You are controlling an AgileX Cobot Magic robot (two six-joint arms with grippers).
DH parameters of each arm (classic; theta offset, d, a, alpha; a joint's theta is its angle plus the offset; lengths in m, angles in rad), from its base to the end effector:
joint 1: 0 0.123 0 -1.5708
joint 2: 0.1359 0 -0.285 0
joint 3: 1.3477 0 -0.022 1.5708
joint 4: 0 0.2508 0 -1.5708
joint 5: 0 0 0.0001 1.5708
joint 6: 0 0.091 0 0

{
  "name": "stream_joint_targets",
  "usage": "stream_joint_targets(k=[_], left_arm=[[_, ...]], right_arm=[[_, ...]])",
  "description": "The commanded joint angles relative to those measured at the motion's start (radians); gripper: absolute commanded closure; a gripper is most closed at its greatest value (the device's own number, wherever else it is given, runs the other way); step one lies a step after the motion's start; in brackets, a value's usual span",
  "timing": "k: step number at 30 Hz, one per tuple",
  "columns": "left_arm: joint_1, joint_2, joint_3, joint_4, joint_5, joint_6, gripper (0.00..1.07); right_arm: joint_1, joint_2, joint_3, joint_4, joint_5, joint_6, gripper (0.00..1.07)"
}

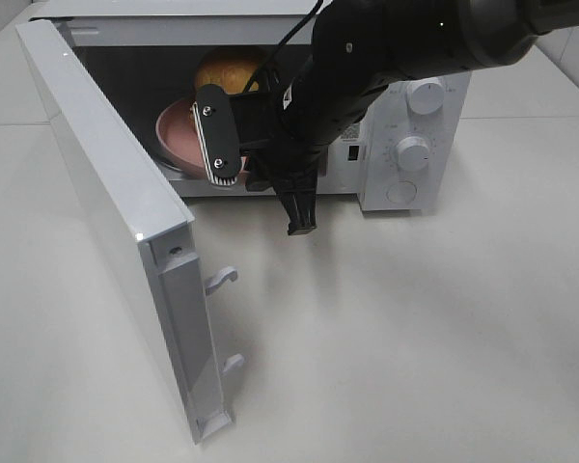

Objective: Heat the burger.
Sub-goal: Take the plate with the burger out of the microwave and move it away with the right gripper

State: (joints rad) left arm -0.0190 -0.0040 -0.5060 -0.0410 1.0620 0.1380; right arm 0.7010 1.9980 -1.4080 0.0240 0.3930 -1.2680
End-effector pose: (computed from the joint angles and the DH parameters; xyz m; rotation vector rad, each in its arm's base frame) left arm -0.0063 -0.0031 0.2789 0.1617 2.0286 0.0258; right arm 0.3352 0.2840 0.1913 -2.0526 1.3916 -0.2232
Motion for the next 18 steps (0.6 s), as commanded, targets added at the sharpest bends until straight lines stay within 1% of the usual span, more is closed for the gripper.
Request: stream_joint_targets(k=[1,3,14,15,17,18], left_arm=[[-0.004,-0.020,0.000,-0.008,-0.016,-0.006,0.02],[-0.004,-0.020,0.000,-0.008,-0.016,-0.006,0.02],[-0.004,-0.020,0.000,-0.008,-0.016,-0.006,0.02],[-0.004,-0.020,0.000,-0.008,-0.016,-0.006,0.02],[-0.004,-0.020,0.000,-0.008,-0.016,-0.006,0.02],[-0.004,-0.020,0.000,-0.008,-0.016,-0.006,0.02]], right_arm=[[0.006,-0.047,0.017,-0.014,-0.086,-0.025,1.07],[0.012,-0.076,0.058,-0.014,-0.130,-0.040,1.07],[0.012,-0.155,0.163,-0.014,-0.139,-0.063,1.07],[0.013,-0.170,0.194,-0.013,-0.141,-0.091,1.07],[0.017,-0.180,0.210,-0.013,-0.143,-0.104,1.07],[0.025,-0.207,0.240,-0.013,-0.160,-0.111,1.07]])
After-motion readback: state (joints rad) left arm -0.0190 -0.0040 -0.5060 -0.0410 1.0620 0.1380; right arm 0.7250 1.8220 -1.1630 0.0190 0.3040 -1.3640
